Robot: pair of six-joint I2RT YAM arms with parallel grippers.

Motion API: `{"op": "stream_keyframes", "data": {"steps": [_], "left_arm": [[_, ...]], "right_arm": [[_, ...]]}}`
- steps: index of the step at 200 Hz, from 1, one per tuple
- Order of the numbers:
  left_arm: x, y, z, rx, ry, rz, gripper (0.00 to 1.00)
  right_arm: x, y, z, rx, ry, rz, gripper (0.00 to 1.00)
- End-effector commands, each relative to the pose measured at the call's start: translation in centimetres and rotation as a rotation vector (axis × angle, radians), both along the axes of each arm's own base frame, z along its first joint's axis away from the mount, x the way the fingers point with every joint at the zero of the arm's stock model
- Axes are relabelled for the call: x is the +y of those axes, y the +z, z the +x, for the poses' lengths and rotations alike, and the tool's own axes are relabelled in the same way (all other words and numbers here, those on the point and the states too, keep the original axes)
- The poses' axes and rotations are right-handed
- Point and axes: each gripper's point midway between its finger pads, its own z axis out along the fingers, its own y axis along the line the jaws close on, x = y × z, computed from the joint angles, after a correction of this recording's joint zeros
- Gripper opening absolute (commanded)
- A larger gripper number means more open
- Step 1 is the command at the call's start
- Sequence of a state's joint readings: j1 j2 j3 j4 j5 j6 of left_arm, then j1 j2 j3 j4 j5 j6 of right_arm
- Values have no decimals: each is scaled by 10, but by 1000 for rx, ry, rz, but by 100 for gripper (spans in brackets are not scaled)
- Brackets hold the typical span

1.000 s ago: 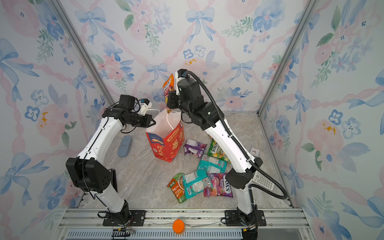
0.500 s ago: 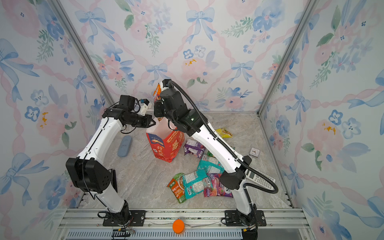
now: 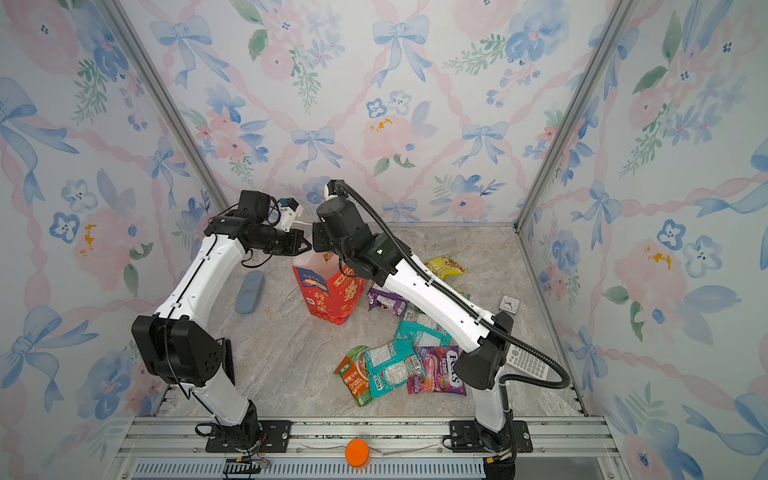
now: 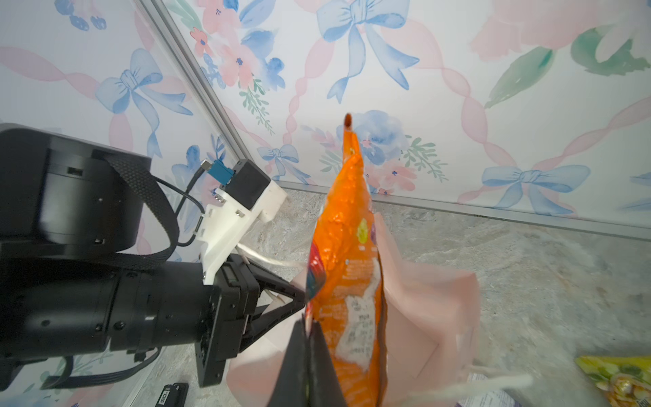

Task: Place the snacks into the paper bag
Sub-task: 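Carry the orange packet with the right gripper over the bag opening, then lower the orange packet into the bag and open the right gripper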

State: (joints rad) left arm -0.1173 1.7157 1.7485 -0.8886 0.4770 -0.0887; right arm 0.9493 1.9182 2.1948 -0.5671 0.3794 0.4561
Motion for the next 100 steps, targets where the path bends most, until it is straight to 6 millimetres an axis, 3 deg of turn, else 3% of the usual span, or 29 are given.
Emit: {"op": "stream_keyframes", "data": {"steps": [1,100], "left_arm": [[2,7,-8,-5,8,-13,0],[3,7,-8,-4,9,-16,0]], "right_arm": [[-15,47,-11,-82,-32,118,0],[-36,12,-17,-31,-86,69,0]]}}
